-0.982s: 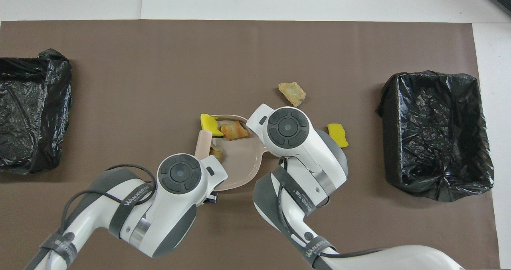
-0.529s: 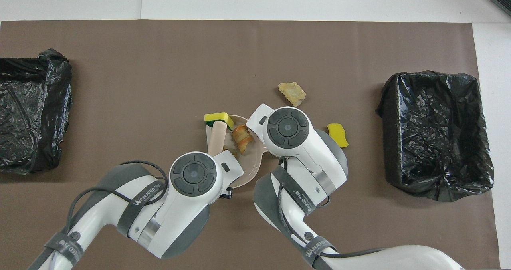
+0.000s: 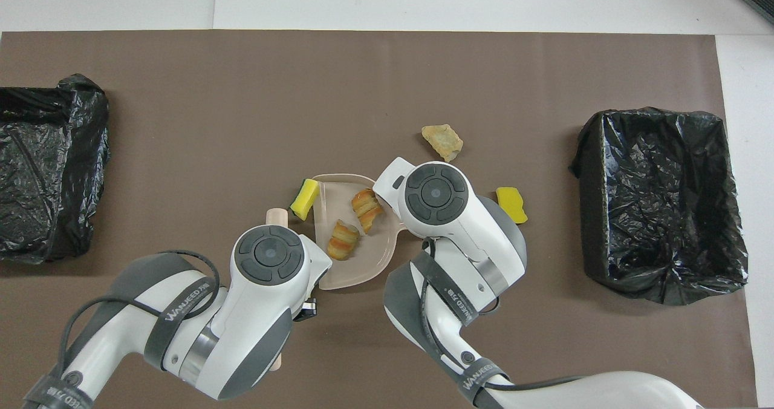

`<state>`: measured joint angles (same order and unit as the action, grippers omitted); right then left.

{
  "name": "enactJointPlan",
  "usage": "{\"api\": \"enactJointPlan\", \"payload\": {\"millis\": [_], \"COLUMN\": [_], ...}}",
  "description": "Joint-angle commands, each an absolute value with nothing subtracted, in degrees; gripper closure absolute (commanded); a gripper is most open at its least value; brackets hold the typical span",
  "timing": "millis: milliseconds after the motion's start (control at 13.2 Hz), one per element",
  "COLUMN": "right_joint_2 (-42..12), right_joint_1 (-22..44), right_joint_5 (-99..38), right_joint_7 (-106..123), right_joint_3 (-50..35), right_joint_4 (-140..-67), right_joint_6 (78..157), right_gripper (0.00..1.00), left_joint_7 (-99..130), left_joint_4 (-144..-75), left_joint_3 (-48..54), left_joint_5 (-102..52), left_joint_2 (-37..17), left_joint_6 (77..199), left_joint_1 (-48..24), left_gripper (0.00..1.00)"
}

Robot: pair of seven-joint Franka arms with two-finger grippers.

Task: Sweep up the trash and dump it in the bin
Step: 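Sweep the sponges and crusts into the dustpan with the left gripper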

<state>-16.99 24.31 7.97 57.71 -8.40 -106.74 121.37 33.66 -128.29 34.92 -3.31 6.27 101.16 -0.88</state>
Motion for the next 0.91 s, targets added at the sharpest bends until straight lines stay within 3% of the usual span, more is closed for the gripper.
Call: {"api": "enactJointPlan", "payload": {"millis": [0,302,831], "right_joint_2": [-15.8,-15.8,-15.8], "right_joint_1": [23.9,23.9,24.0], "right_joint_5": [7.5,7.5,7.5], "right_joint_7": [57.7,57.7,57.4], "right_joint_3": [-9.0,-9.0,-9.0], "right_joint_4": [-108.9,-108.9,-108.9], "right_joint_6": [122.4,122.4,122.4], "right_gripper": [1.00,1.00,1.00], "left_joint_7": [34.5,43.1,47.0], "left_joint_4": [-137.4,-139.7,-138.4], "left_joint_3": [35.2,35.5,35.5], "left_joint_5": [-8.9,-10.1,-14.9], "left_joint_2": [15.3,16.6,8.8], "left_joint_6": [104.0,107.5,119.8], "left_joint_1": [-0.3,-2.2,-2.0], "left_gripper": [1.00,1.00,1.00]}}
